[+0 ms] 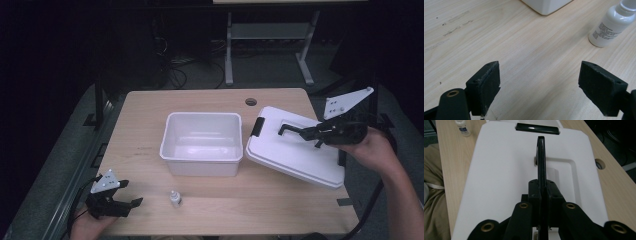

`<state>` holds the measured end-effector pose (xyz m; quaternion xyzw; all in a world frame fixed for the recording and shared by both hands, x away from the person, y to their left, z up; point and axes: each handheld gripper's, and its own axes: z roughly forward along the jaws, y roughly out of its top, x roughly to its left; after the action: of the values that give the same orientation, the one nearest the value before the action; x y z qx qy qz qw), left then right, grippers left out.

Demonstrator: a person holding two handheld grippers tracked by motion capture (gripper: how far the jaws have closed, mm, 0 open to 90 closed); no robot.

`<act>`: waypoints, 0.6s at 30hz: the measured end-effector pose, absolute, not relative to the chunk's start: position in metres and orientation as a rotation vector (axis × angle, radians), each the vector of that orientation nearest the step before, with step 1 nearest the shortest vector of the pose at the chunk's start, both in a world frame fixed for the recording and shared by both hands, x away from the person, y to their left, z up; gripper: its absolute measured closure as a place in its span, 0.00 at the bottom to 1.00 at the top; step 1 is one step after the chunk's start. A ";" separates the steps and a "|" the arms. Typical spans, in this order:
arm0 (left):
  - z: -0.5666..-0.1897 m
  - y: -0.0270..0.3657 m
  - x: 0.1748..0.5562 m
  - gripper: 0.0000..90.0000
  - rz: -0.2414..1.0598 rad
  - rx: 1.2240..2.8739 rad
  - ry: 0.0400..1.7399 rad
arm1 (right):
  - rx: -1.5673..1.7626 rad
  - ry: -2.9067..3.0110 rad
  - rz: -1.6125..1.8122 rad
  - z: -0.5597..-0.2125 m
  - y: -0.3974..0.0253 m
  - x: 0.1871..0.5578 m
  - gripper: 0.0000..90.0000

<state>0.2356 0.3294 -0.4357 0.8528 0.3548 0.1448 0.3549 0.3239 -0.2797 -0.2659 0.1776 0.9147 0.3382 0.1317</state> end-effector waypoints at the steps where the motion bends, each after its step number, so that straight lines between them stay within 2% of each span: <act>1: -0.436 0.329 0.236 0.19 0.375 2.204 0.917 | 0.523 2.657 0.983 -0.269 -0.281 0.323 0.93; 18: -0.436 0.328 0.236 0.19 0.375 2.214 0.914 | 0.612 2.722 0.956 -0.329 -0.293 0.322 0.93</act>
<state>0.2356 0.3279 -0.4362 0.8551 0.3531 0.1448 0.3508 0.3224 -0.2934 -0.3293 0.2067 0.9187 0.3226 0.0962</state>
